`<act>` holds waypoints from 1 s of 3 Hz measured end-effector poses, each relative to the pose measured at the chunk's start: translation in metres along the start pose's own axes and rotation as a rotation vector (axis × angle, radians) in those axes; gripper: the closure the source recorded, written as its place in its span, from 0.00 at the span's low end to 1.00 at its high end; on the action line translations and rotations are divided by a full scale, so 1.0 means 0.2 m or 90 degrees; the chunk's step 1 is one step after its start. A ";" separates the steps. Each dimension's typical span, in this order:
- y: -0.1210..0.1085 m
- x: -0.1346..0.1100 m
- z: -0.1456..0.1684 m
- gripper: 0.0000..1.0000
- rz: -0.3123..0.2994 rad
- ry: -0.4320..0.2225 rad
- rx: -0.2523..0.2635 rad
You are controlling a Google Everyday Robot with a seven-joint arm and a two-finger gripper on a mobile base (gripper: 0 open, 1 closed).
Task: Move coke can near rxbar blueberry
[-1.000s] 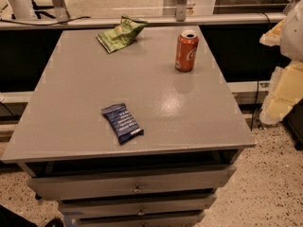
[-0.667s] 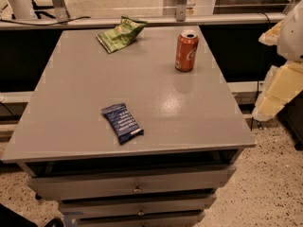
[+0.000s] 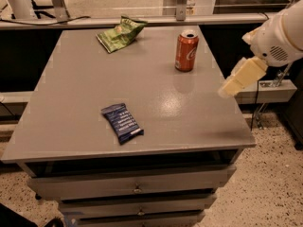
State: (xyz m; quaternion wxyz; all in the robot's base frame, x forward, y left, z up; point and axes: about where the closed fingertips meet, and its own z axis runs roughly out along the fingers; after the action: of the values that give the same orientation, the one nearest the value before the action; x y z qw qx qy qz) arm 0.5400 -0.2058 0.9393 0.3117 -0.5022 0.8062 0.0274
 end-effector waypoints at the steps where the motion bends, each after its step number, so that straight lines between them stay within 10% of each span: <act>1: -0.18 -0.06 0.21 0.00 0.065 -0.093 0.005; 3: -0.38 -0.29 0.51 0.00 0.158 -0.301 -0.020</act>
Offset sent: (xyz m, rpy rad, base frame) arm 0.1508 0.0374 -0.0320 0.5928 -0.1335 -0.0915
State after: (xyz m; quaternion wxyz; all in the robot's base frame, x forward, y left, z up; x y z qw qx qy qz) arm 0.6688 -0.1602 0.9080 0.4778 -0.3842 0.7658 0.1943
